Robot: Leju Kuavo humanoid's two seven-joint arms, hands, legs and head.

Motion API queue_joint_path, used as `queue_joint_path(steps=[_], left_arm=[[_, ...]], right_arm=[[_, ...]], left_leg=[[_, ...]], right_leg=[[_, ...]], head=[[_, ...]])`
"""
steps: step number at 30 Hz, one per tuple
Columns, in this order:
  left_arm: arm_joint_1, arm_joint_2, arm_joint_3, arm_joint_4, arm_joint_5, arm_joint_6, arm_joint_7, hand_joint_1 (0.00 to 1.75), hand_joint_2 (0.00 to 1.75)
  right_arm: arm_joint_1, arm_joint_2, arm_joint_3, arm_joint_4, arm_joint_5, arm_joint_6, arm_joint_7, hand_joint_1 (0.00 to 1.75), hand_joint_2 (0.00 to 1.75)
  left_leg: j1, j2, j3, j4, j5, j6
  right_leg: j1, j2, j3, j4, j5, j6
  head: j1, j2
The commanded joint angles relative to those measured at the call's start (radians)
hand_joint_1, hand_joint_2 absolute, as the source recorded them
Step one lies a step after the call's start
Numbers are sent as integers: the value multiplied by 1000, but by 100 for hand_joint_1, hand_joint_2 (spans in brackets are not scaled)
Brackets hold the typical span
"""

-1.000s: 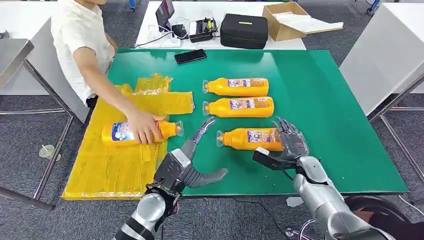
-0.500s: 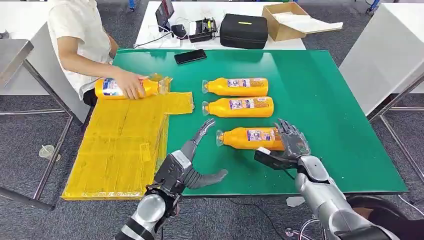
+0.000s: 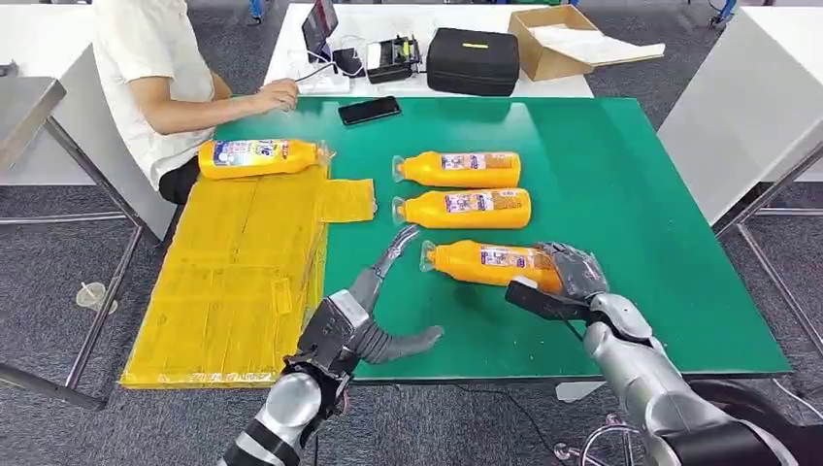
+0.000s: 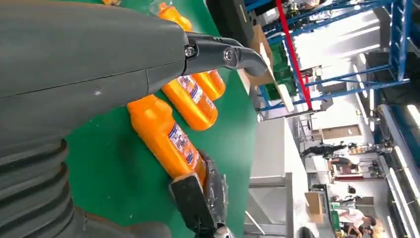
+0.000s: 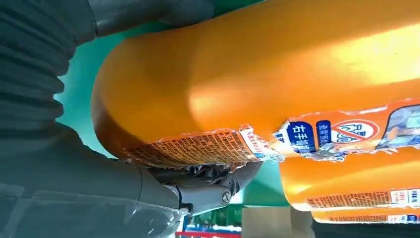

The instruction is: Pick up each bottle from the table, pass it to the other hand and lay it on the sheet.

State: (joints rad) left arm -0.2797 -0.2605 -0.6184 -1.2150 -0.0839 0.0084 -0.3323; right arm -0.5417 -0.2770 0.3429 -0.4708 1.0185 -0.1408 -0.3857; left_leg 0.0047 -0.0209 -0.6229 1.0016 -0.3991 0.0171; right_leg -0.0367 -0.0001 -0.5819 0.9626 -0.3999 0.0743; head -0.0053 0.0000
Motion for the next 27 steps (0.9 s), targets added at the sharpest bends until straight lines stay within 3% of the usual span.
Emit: queue_joint_path(steps=[1, 5, 9, 13, 15, 19, 24, 27], left_arm=[[-51, 19, -38, 58, 2, -8, -8, 0, 175], [-16, -11, 13, 42, 107, -20, -32, 0, 175], [-15, -8, 11, 42, 110, -20, -33, 0, 175], [30, -37, 100, 64, 423, -97, -9, 0, 175], [59, -30, 134, 69, 607, -155, 2, 0, 175], [107, 6, 141, 32, 693, -180, -18, 0, 175], [82, 33, 72, 99, 675, -217, 60, 0, 175], [55, 34, 39, 178, 741, -335, 59, 0, 175]], right_arm=[[47, 8, -32, 89, -43, 21, -50, 175, 175], [112, 56, -175, -11, -240, 51, -193, 175, 175], [114, 62, -173, -22, -241, 52, -189, 175, 175], [152, 123, -259, -135, -403, 127, -311, 175, 175], [188, 159, -266, -254, -508, 178, -312, 175, 175], [252, 213, -279, -417, -604, 218, -312, 175, 175], [294, 247, -253, -493, -630, 244, -307, 175, 175], [310, 270, -162, -543, -687, 228, -312, 175, 175]], left_leg=[[2, -2, 3, -1, 0, -1], [3, -2, 4, 0, 0, -1], [2, 0, 5, -1, -1, -1], [3, 5, 5, -1, -3, -2], [2, 5, 5, -1, -2, -1], [2, 10, 5, -1, -4, -2], [1, 2, -1, -1, -2, -1], [1, 3, -3, -1, -1, -1]], right_leg=[[3, -3, 5, -2, -1, -4], [3, -4, 7, -2, -1, -5], [3, -2, 7, -2, -1, -4], [4, 3, 6, -2, 0, -5], [3, 3, 6, -2, 0, -5], [4, 7, 4, -1, 0, -7], [2, 1, 1, 0, -1, -4], [1, 2, -1, 0, -1, -4]], head=[[0, 0], [0, 0], [0, 0], [0, 0], [0, 0], [-1, 0], [0, 0], [0, 0]])
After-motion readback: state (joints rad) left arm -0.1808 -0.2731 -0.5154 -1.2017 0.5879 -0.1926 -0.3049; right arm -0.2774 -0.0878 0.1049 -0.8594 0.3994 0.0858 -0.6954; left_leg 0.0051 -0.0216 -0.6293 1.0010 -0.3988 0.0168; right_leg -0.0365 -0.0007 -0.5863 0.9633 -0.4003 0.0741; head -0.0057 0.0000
